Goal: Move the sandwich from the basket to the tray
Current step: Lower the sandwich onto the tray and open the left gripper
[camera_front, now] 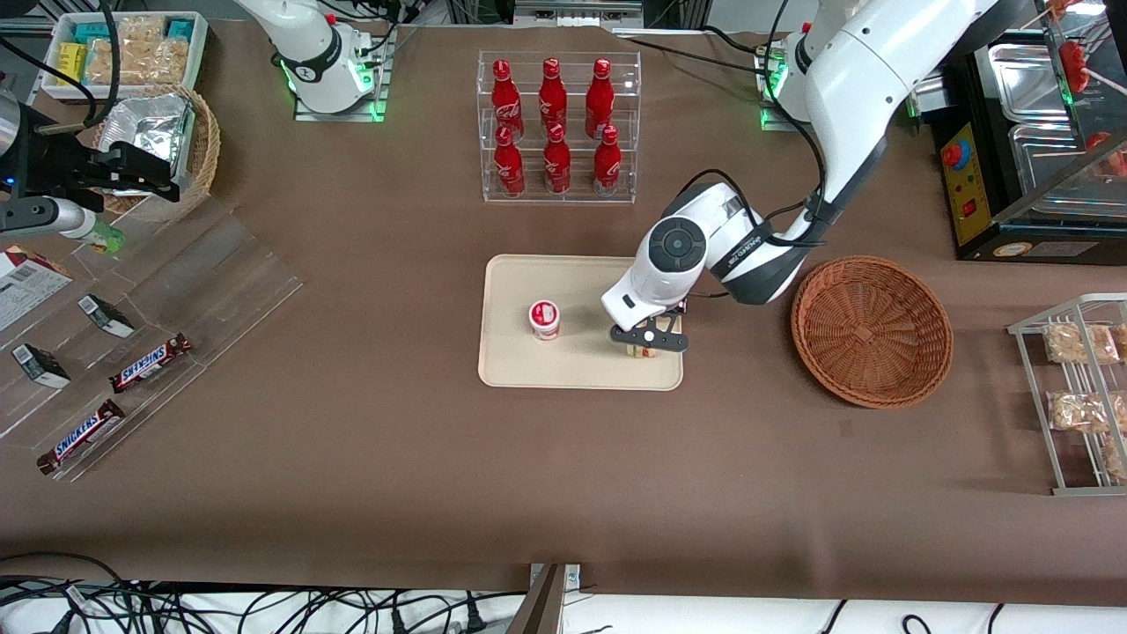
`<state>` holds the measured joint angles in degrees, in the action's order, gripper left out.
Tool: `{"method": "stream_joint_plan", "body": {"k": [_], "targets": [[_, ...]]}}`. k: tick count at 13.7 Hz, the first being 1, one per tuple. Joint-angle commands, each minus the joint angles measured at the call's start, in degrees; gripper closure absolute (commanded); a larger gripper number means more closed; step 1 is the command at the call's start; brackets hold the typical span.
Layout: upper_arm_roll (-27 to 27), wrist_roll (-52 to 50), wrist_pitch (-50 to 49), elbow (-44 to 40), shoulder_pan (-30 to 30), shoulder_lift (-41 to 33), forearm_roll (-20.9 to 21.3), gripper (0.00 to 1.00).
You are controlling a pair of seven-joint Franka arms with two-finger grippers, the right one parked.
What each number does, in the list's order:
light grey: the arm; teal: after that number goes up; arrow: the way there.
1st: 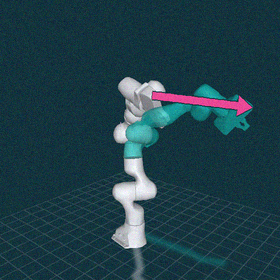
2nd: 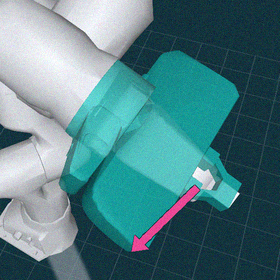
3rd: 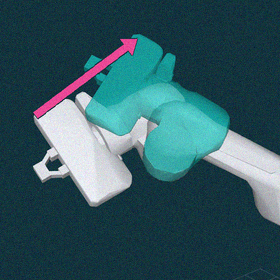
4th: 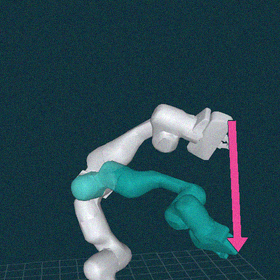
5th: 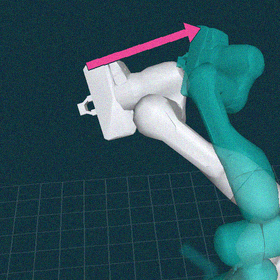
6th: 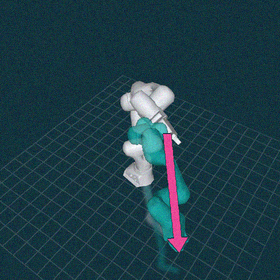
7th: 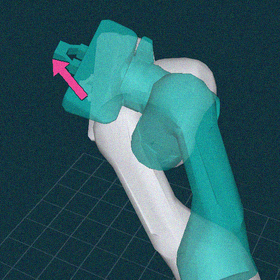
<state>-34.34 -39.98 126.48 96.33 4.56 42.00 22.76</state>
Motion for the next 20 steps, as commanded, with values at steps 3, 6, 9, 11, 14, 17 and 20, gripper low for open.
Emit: {"method": "stream_joint_plan", "body": {"k": [3,6,9,11,14,17,20], "targets": [[0.94,-2.9,-0.18,-1.93,1.59,0.71,1.85,0.0],[0.95,-6.77,-3.24,-3.07,0.8,-3.84,1.77,0.0],[0.86,-8.08,-12.55,-9.9,-0.6,-7.63,1.06,0.0],[0.77,-10.54,-15.9,-13.6,-2.71,-9.74,0.89,0.0],[0.51,-11.35,-21.0,-15.38,-6.04,-13.6,0.71,0.0],[0.33,-11.0,-24.52,-15.38,-9.12,-17.82,-1.39,0.0],[0.16,-10.64,-25.67,-15.38,-11.59,-20.99,-4.91,0.0]]}}
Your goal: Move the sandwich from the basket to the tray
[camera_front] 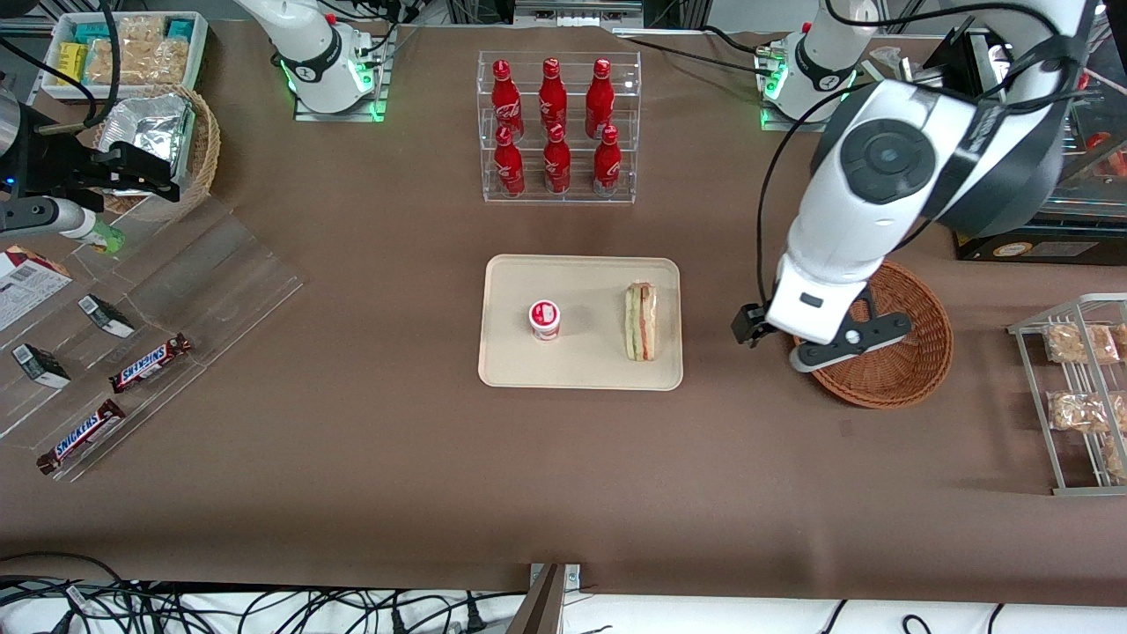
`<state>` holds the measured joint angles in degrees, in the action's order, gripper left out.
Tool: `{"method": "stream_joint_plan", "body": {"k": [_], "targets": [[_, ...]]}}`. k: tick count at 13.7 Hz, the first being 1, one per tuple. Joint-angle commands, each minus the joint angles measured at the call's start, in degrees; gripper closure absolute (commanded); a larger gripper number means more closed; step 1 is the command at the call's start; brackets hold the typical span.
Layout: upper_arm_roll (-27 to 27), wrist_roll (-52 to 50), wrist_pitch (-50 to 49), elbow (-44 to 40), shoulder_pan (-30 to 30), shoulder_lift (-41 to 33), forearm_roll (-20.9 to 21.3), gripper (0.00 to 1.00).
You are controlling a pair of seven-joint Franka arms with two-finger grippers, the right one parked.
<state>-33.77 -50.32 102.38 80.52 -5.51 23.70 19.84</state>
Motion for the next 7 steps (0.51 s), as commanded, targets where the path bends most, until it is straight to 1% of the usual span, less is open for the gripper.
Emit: {"method": "stream_joint_plan", "body": {"k": [1,2,4,6,7], "targets": [[-0.42,-0.22,-1.91,0.34,-2.3,-3.13,-2.78,0.0],[-0.33,0.56,-2.0,0.42,-3.44,-3.83,-3.75,0.0],[1.76,7.3,-2.18,0.77,-4.59,-5.93,-7.34,0.0],[6.76,13.02,-2.36,1.48,-4.33,-9.0,-11.99,0.0],[8.79,16.71,-3.58,1.48,-4.33,-9.98,-13.67,0.0]]}}
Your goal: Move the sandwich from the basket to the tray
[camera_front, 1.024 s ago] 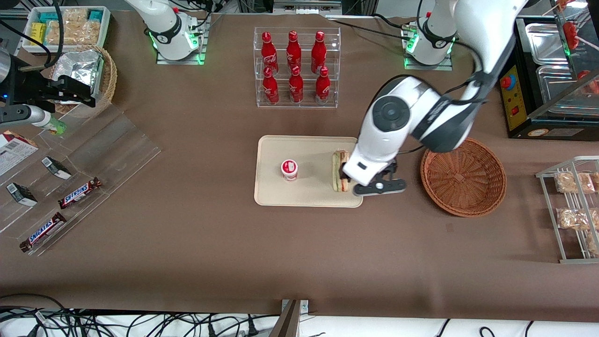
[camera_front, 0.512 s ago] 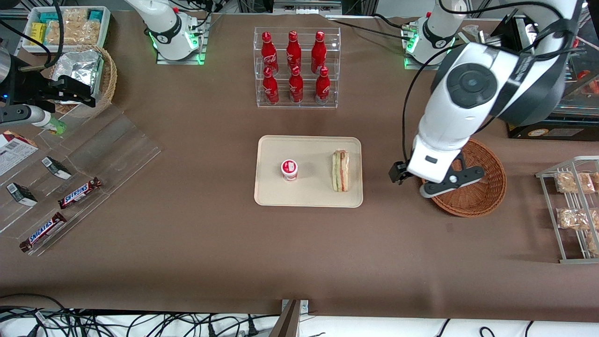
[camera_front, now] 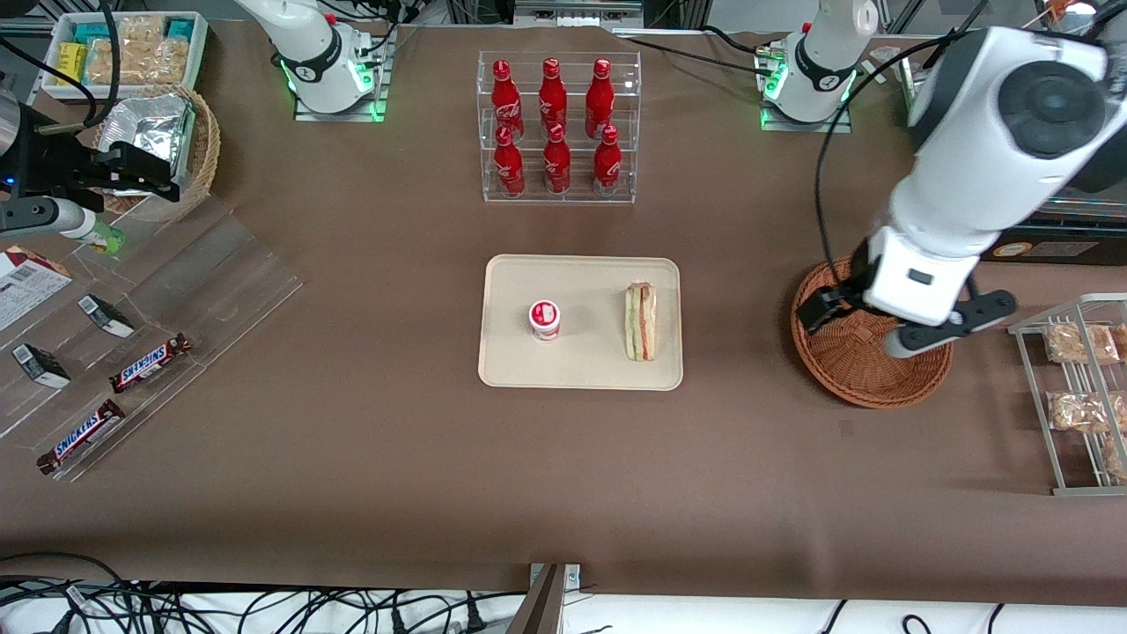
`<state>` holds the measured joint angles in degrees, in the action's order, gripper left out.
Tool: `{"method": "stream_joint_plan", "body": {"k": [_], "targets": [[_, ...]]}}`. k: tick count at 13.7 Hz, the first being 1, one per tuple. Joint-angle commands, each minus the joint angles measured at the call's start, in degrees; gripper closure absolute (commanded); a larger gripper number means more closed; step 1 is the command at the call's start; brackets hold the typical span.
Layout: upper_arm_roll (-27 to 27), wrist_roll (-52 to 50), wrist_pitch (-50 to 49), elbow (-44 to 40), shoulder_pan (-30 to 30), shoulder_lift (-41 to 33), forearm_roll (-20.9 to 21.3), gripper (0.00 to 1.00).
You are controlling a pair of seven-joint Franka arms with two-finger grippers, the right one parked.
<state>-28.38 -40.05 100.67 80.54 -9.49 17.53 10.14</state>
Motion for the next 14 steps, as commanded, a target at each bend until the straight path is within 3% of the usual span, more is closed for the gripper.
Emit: {"method": "stream_joint_plan", "body": {"k": [1,5,9,14], "targets": [[5.51,10.13,-3.53,1.37,-0.18,-5.12,-5.29,0.0],[13.24,26.39,-7.68,1.64,0.78,-8.2,-8.02,0.0],[18.09,42.39,-8.03,4.18,3.07,-11.02,-7.94,0.0],[20.2,48.31,-8.03,5.24,4.39,-11.99,-7.68,0.0]]}}
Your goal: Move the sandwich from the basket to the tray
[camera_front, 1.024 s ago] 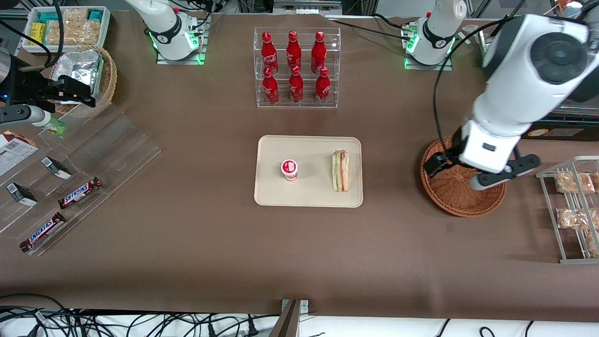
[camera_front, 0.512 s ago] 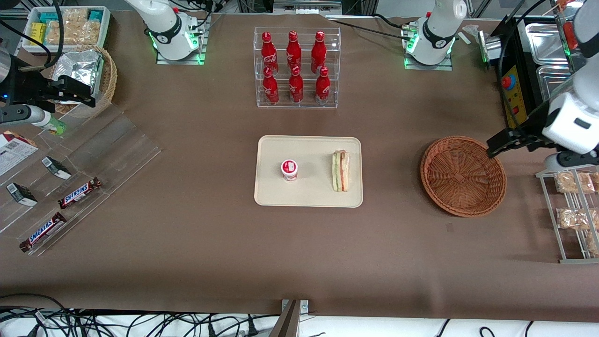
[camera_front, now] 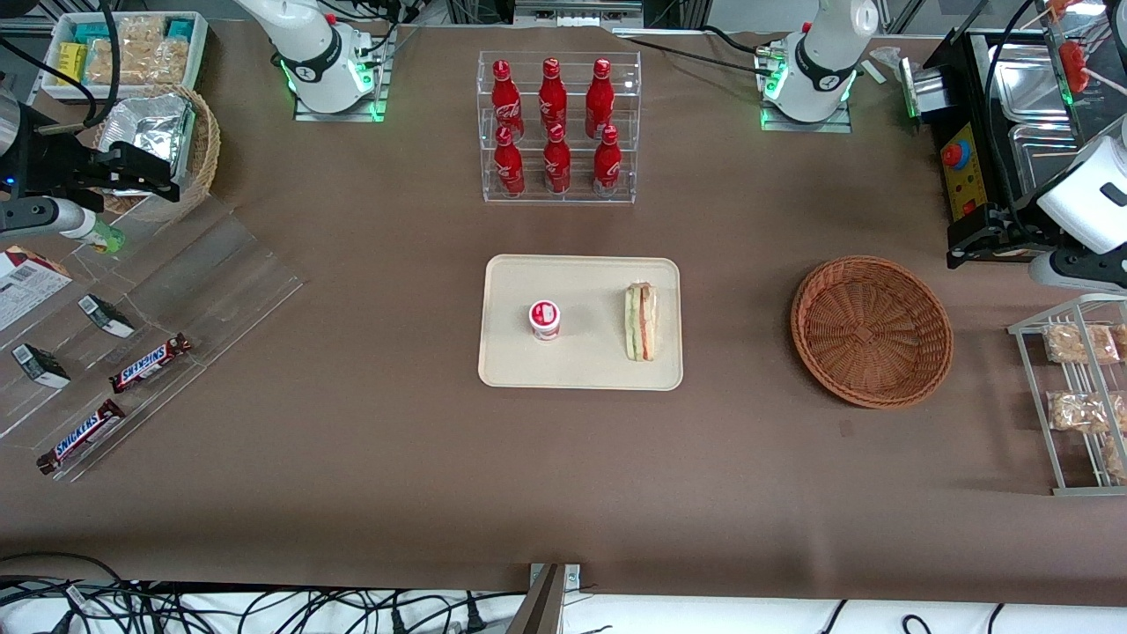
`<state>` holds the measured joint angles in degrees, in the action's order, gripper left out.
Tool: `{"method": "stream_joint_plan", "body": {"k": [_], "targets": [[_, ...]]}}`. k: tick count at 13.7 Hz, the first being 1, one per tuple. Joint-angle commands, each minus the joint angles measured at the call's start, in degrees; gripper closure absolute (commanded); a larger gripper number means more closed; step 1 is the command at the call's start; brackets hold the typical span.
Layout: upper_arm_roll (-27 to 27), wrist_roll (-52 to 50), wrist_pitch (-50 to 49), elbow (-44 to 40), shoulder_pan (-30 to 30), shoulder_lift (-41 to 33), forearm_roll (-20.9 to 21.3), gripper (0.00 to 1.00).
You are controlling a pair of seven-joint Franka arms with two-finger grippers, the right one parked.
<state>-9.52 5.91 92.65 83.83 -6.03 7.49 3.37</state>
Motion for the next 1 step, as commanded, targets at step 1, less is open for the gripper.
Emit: {"method": "stream_joint_plan", "body": {"k": [1], "targets": [[1.26,2.36,-0.01,1.95,0.94,-1.86,-0.91,0.0]]}}
